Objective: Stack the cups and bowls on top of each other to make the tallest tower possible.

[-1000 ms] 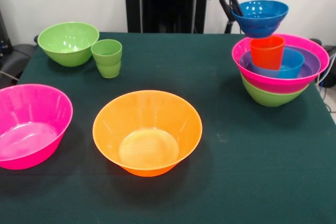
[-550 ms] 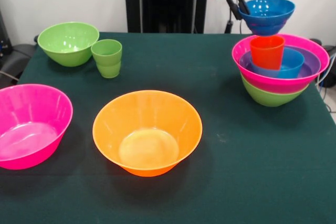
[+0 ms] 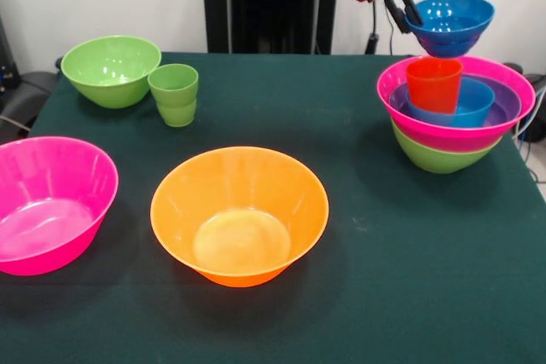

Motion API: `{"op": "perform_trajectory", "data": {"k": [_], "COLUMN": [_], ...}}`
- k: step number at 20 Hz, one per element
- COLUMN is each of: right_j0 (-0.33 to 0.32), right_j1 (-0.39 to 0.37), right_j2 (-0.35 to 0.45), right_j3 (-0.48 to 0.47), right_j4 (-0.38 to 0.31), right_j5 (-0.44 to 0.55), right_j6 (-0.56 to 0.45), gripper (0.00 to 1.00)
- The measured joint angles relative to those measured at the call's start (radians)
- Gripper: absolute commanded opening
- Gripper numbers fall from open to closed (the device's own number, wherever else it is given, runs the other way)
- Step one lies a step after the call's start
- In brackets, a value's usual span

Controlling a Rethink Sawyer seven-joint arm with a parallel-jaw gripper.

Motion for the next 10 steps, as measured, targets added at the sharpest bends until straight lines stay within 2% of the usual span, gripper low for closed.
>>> {"op": "perform_trajectory", "data": {"k": [10], "right_j0": [-0.001], "right_j1": [0.027], "right_j2": [-0.026], "right_j3": [0.000], "right_j4": [0.000], "right_j5": [0.000], "right_j6": [0.000], "gripper": [0.00]}}
